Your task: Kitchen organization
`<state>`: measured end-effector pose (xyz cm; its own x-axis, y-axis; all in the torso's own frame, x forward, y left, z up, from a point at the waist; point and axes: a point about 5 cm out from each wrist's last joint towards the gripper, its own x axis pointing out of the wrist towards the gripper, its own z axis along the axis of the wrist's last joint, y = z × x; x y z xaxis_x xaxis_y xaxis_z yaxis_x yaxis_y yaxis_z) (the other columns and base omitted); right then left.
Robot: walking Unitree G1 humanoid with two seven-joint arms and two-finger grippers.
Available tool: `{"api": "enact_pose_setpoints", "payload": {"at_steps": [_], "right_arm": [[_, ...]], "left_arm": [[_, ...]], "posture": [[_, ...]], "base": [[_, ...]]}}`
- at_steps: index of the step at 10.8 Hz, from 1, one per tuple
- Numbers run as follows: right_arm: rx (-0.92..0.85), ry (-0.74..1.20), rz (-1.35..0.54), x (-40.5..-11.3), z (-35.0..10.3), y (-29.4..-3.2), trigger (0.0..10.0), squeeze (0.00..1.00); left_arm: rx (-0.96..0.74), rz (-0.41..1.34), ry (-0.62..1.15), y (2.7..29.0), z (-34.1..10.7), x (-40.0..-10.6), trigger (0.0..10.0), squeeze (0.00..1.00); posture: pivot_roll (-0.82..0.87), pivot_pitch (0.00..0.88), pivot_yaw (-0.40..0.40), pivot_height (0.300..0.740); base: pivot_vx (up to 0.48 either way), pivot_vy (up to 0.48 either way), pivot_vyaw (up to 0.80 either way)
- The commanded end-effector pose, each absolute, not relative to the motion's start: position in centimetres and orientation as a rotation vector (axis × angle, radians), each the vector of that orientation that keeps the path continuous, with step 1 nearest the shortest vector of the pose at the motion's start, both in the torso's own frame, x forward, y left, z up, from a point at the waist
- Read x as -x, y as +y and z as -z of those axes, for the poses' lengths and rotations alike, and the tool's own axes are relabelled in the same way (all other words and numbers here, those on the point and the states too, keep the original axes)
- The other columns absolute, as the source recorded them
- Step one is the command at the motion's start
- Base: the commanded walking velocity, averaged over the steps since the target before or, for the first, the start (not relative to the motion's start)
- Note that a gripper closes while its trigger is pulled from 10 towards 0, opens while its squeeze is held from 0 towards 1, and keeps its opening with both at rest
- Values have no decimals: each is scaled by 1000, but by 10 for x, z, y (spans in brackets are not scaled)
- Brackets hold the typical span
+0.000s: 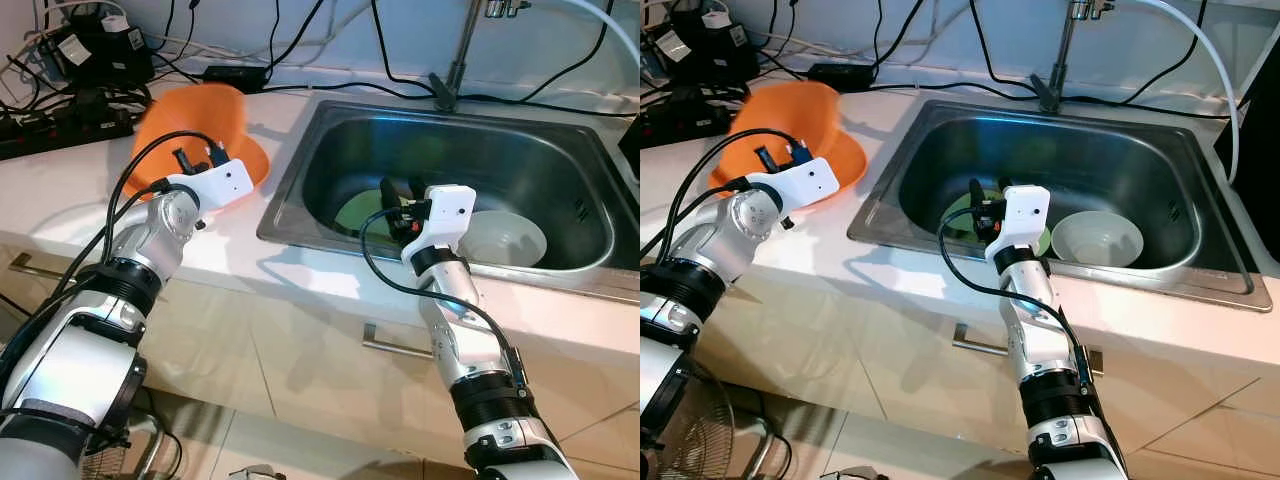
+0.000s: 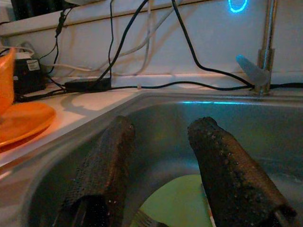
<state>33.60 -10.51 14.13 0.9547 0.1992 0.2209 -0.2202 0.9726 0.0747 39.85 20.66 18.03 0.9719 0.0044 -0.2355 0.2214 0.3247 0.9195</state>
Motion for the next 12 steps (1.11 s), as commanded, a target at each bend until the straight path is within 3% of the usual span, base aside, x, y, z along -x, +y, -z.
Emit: {"api": "enact_pose_setpoints", "payload": {"at_steps": [1,4,6,7,8,9,12], "right_arm": [[-95,-221,-220,-337,-143,-103,10000,0],[-94,-217,-222,-337,-142,-102,10000,0],[-94,-216,-223,-336,-141,-102,10000,0],[-93,-216,-227,-337,-141,-100,10000,0],[-103,-220,-229,-337,-143,-100,10000,0],[-135,-224,-222,-338,-146,-102,10000,1000],[-232,-260,-177,-343,-164,-114,10000,1000]], "left_arm": [[-1272,95,107,204,-207,-404,0,0],[-1318,68,-55,191,-236,-405,0,0],[-1280,204,-240,159,-252,-399,0,0],[-1264,293,-331,136,-253,-392,10000,0],[-1262,355,-334,124,-242,-389,10000,0],[-1267,416,-330,114,-231,-385,10000,0],[-1256,535,-310,95,-202,-372,10000,0]], "posture": [[86,0,39,740],[86,0,41,740],[87,0,42,740],[84,0,43,740],[80,0,43,740],[76,0,44,740],[68,0,48,740]], "base": [[0,0,0],[0,0,0],[0,0,0],[0,0,0],[0,0,0],[0,0,0],[0,0,0]]}}
